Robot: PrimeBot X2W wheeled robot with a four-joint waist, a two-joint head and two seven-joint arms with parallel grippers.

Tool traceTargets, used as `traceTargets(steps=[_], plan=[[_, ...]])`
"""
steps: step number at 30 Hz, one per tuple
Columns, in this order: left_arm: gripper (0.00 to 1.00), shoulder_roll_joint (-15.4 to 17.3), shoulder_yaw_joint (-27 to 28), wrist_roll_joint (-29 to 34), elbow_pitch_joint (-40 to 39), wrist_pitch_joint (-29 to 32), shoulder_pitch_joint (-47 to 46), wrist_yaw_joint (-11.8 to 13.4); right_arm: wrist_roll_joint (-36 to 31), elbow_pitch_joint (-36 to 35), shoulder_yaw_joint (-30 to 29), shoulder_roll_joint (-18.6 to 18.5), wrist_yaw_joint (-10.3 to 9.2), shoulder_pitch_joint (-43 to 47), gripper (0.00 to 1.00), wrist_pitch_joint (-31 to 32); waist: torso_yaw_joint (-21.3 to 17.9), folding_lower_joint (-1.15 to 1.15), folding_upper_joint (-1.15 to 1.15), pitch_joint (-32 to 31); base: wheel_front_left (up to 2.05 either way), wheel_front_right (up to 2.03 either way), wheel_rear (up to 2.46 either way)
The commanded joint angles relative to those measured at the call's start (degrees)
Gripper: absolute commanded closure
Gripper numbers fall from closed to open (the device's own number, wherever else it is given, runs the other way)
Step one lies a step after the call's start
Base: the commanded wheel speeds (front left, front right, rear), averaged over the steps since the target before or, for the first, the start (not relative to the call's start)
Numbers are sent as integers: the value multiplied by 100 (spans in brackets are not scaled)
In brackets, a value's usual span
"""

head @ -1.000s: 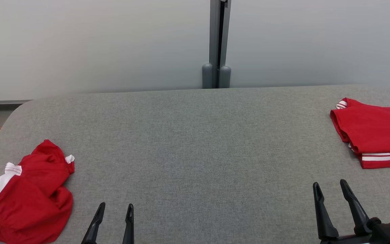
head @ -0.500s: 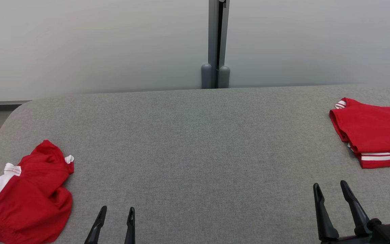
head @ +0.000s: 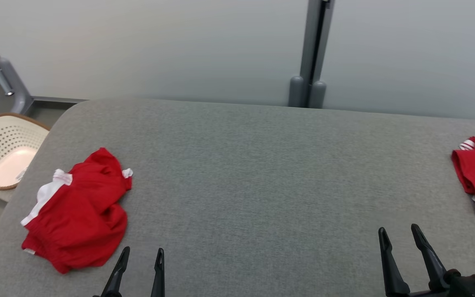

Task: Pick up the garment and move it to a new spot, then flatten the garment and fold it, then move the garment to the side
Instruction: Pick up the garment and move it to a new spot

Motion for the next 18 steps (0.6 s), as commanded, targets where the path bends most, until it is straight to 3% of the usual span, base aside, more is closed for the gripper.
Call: traceTargets(steps=[1, 9, 18], plan=[[0, 19, 14, -36, -30, -9, -30, 31, 24, -12, -12, 1, -11, 10, 0, -4, 363, 0, 0, 19, 0, 0, 0], [0, 18, 46, -97, -103, -9, 47, 67, -16, 9, 20, 40, -10, 59, 0, -4, 1241, 0, 0, 49, 0, 0, 0], [0, 17, 119, -124, -177, -9, 118, 124, -5, 45, 81, 47, -10, 76, 0, -4, 1823, 0, 0, 39, 0, 0, 0]])
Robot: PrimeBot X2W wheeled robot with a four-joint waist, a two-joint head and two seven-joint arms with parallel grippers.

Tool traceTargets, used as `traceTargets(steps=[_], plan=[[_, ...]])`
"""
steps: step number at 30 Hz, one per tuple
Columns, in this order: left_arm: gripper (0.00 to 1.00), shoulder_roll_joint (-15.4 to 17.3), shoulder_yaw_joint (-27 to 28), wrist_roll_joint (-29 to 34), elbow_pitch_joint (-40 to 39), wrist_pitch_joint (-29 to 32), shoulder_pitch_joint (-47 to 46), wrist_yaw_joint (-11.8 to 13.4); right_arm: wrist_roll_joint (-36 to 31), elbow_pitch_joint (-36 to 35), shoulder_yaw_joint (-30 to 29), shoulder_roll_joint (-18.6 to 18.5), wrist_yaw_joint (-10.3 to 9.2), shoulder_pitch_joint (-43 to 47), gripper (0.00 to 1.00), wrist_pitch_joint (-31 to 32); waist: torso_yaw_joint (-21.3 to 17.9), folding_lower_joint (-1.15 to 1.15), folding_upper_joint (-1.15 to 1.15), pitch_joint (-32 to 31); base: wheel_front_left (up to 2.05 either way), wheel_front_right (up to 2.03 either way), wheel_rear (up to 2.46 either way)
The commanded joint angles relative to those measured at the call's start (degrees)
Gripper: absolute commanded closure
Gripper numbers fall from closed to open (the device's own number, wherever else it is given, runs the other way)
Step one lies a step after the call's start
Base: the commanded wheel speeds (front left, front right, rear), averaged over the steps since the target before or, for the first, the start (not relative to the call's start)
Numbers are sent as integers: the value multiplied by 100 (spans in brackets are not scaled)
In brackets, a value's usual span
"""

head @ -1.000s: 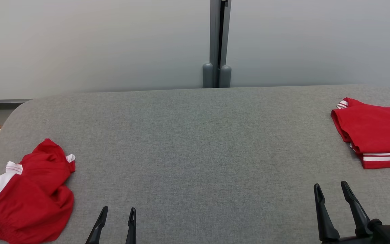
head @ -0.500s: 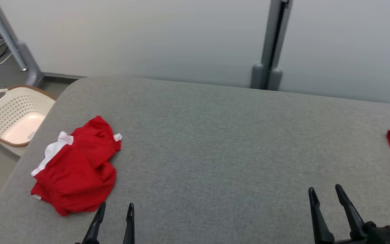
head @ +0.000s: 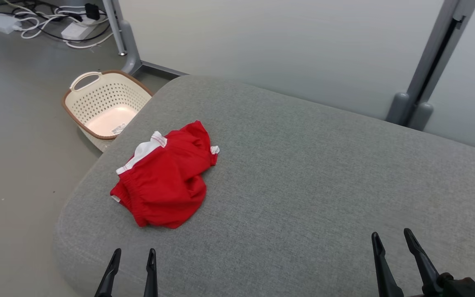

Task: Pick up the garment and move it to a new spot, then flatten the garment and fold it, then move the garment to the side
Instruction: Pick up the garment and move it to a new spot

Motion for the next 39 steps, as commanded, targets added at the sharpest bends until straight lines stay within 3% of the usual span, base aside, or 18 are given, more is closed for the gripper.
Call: traceTargets(steps=[1, 6, 11, 14, 16, 23, 29, 34, 39], plan=[[0, 16, 31, -30, -32, -9, 24, 43, -9, 4, 12, -1, -9, 33, 0, -4, 187, 0, 0, -1, 0, 0, 0], [0, 15, 164, -26, -52, -9, -160, -2, 32, -5, -15, -70, -9, -9, 0, -4, 278, 0, 0, 96, 0, 0, 0], [0, 22, 426, 132, 96, -9, -987, -296, 18, -54, -10, -314, -9, -161, 0, -4, 217, 0, 0, 465, 0, 0, 0], [0, 140, 607, 3, 999, -6, -2073, -624, 10, -136, -59, -577, -9, -330, 0, -4, 95, 0, 0, 939, 0, 0, 0], [0, 195, 720, -144, 1559, 174, -2793, -685, 16, -167, -74, -733, -9, -410, 0, -5, 21, 0, 0, 1206, 0, 0, 0], [0, 566, 972, -697, 3096, 2037, -4772, -826, 9, -479, -216, -1240, -9, -784, 0, -4, -299, 0, 0, 2019, 0, 0, 0], [0, 719, 1342, -1531, 4248, 3806, -5630, -985, -20, -650, -202, -1418, -9, -1051, 0, -4, -574, 0, 0, 2404, 0, 0, 0], [0, 728, 1469, -2131, 4689, 4259, -5781, -1124, -27, -688, -210, -1422, -9, -1201, 0, -4, -719, 0, 0, 2636, 0, 0, 0], [0, 761, 1270, -2153, 4850, 4030, -5727, -1161, -43, -676, -194, -1393, -9, -1263, 0, -4, -770, 0, 0, 2730, 0, 0, 0]])
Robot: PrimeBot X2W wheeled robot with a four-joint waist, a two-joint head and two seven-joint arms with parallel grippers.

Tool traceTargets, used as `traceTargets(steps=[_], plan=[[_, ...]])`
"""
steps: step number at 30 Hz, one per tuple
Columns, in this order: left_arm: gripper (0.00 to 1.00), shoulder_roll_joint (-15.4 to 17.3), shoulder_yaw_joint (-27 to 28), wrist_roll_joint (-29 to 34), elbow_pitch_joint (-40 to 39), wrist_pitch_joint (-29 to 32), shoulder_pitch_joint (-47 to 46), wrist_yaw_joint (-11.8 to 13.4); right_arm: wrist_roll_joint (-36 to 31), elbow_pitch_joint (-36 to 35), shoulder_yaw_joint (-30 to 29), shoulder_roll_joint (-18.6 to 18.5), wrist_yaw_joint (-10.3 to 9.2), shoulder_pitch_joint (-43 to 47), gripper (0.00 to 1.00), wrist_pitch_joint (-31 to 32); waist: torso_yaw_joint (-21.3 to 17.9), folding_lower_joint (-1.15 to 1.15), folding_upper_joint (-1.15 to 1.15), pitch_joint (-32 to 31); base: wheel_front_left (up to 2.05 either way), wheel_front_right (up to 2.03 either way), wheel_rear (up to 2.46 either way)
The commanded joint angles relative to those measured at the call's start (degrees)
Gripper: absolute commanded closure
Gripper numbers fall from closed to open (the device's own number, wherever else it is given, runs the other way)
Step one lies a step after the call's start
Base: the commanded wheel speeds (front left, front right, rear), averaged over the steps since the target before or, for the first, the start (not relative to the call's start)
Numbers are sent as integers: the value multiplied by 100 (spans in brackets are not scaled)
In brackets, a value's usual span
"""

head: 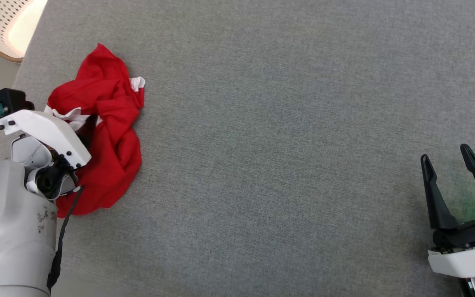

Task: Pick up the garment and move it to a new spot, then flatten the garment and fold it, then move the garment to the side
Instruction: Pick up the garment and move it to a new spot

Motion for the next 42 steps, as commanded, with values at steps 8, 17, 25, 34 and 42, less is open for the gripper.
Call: traceTargets(steps=[8, 17, 25, 34, 42], plan=[[100, 200, -220, -240, -40, -1593, -17, -24, 3, 49, 61, 147, -9, -215, 0, -4, -192, 0, 0, -150, 0, 0, 0], [100, 729, -1051, -861, -1009, -2381, 468, -20, 53, 261, 167, 611, -9, -104, 0, -5, -496, 0, 0, -994, 0, 0, 0], [100, 1287, -1792, -934, -2376, -2724, 999, -20, 78, 367, 194, 972, -9, 153, 0, -5, -1078, 0, 0, -1795, 0, 0, 0], [100, 1369, -2054, -828, -3832, -2421, 1118, 138, 77, 289, 64, 1122, -6, -3, 0, -4, -2139, 0, 0, -2020, 0, 0, 0], [100, 1172, -2492, -455, -4338, -2187, 894, 351, 97, 274, 99, 1218, -6, -66, 0, -4, -3081, 0, 0, -1956, 0, 0, 0]])
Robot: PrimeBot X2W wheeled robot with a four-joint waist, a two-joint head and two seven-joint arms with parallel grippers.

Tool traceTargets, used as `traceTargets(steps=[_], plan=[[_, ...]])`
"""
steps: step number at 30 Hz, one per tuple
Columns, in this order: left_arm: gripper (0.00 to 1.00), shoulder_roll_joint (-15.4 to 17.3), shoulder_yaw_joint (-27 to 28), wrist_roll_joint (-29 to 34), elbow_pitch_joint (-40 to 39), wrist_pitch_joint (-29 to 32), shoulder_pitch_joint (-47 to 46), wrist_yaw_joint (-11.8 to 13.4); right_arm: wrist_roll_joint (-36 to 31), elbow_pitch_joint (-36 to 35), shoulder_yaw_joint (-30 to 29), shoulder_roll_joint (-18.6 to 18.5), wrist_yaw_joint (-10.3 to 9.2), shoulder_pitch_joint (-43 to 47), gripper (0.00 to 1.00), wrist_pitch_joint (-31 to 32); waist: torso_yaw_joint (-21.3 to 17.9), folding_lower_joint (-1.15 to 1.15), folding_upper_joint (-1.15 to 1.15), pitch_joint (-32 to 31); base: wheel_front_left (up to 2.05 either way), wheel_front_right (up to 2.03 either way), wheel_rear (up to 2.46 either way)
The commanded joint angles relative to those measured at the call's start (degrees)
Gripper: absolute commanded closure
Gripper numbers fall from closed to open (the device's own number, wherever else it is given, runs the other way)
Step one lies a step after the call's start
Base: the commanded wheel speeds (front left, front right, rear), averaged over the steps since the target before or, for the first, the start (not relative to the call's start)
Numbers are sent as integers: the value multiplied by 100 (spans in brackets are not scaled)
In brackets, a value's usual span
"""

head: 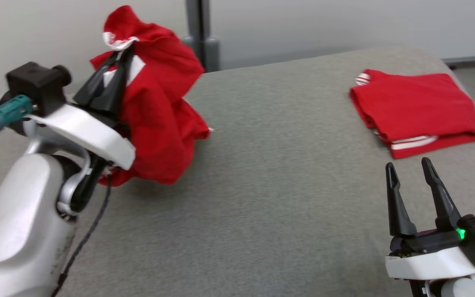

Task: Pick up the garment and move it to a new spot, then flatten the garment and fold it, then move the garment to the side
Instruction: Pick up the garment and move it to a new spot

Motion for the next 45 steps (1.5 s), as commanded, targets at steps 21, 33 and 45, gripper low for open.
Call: traceTargets(steps=[21, 33, 45], plan=[[0, -1757, -2225, 1260, 2802, -989, -83, -75, 104, -142, -23, 238, -3, -372, 0, -4, -1495, 0, 0, 1298, 0, 0, 0], [0, -1912, -2431, 801, 1978, -1782, 492, 235, -114, -58, 166, -78, -3, 19, 0, -4, -230, 0, 0, 478, 0, 0, 0], [0, -1473, -733, 1615, -64, -1791, 2686, 1149, -153, 75, 492, -111, -3, 465, 0, -4, 756, 0, 0, -514, 0, 0, 0]])
